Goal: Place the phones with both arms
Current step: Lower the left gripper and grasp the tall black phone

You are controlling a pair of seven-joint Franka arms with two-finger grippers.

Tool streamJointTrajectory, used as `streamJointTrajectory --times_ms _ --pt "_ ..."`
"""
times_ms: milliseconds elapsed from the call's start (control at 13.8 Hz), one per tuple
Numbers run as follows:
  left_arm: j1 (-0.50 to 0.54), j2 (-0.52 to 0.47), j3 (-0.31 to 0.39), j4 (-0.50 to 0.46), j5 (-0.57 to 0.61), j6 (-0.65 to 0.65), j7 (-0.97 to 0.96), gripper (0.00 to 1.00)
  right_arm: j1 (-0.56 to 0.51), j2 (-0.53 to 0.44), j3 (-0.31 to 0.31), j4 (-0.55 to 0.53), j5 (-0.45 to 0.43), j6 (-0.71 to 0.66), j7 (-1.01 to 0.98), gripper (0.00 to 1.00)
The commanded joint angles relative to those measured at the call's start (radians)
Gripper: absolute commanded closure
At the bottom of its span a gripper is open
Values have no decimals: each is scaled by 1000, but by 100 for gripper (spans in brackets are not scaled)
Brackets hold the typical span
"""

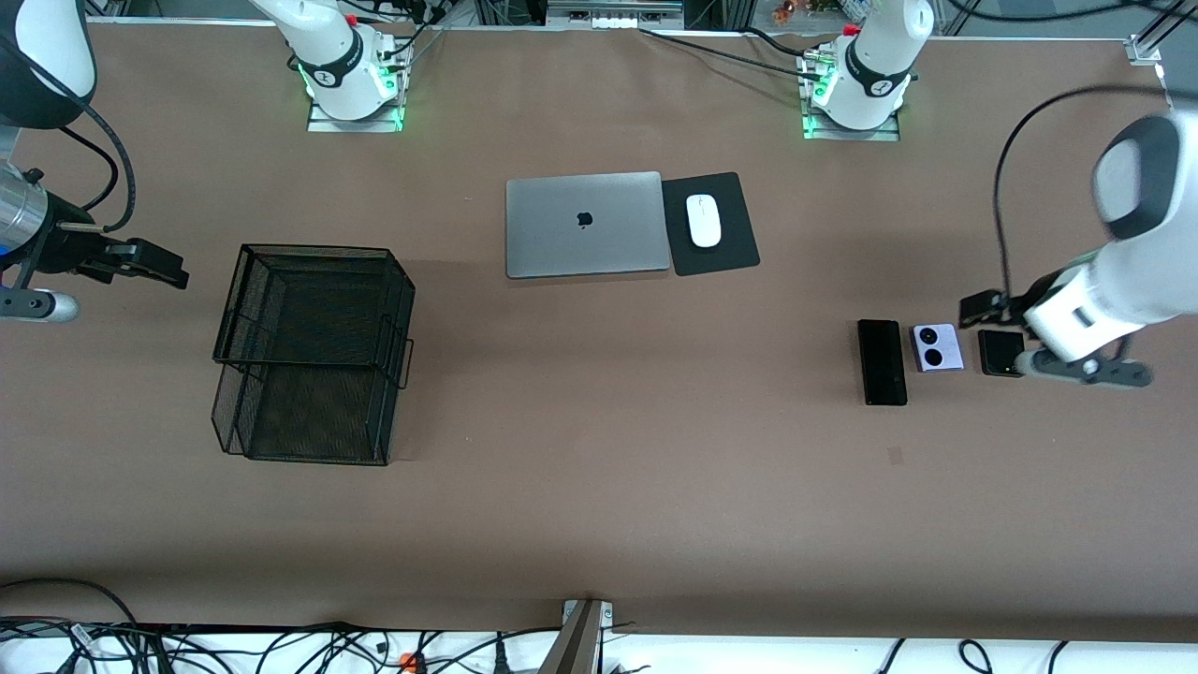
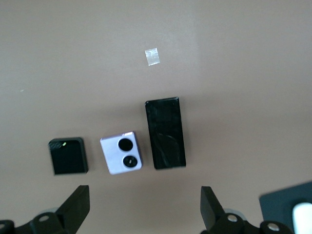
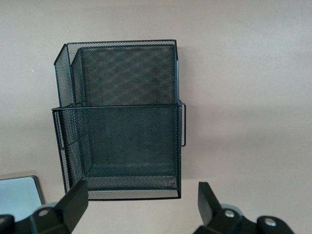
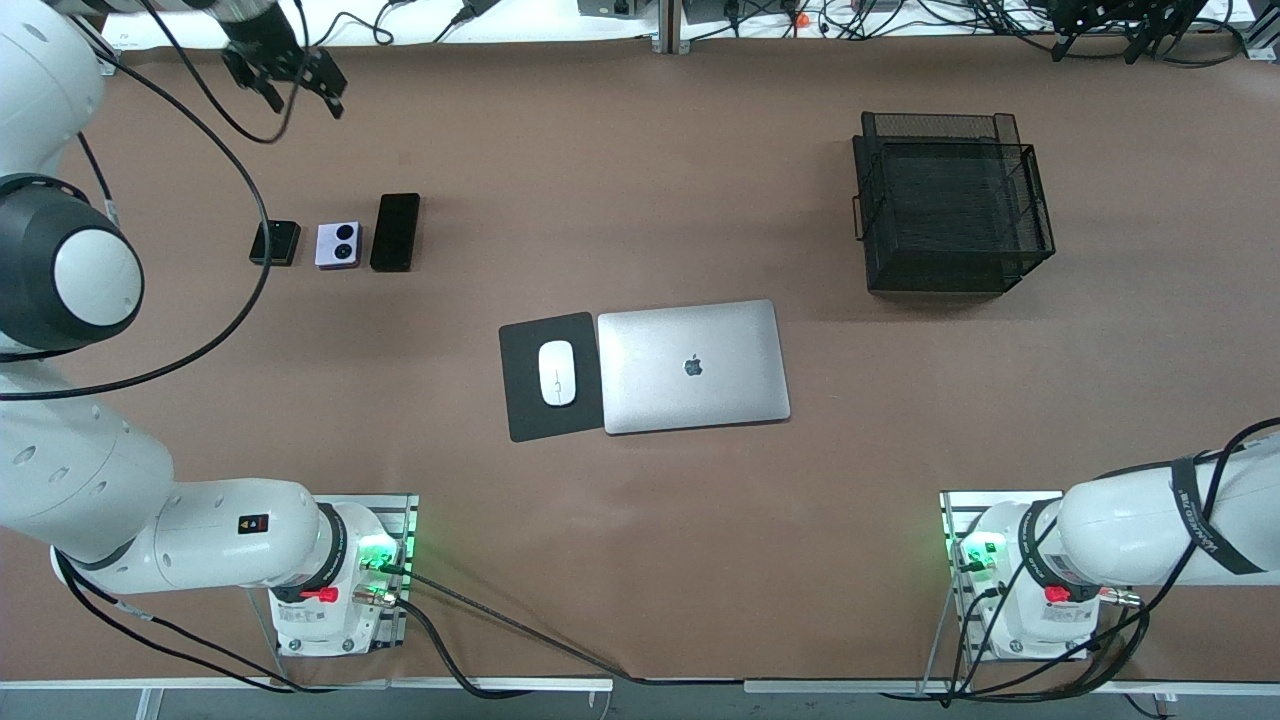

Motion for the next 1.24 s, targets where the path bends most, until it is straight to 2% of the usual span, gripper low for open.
streamJointTrajectory --times_ms 0,73,291,800,1163 --pt "6 24 -2 -74 -22 122 22 0 0 12 -1 28 14 -20 -12 0" --pt "6 44 -2 -102 -22 180 13 0 0 12 -1 28 14 -20 -10 0" --pt "-3 83 -2 -247 -22 461 -62 0 0 13 -1 28 14 -20 -10 0" --pt "-31 148 -4 -406 -22 748 -217 0 0 13 -1 28 14 -22 -12 0" --pt "-34 183 -2 -450 -20 851 -260 0 -4 10 -7 28 12 -34 -17 0"
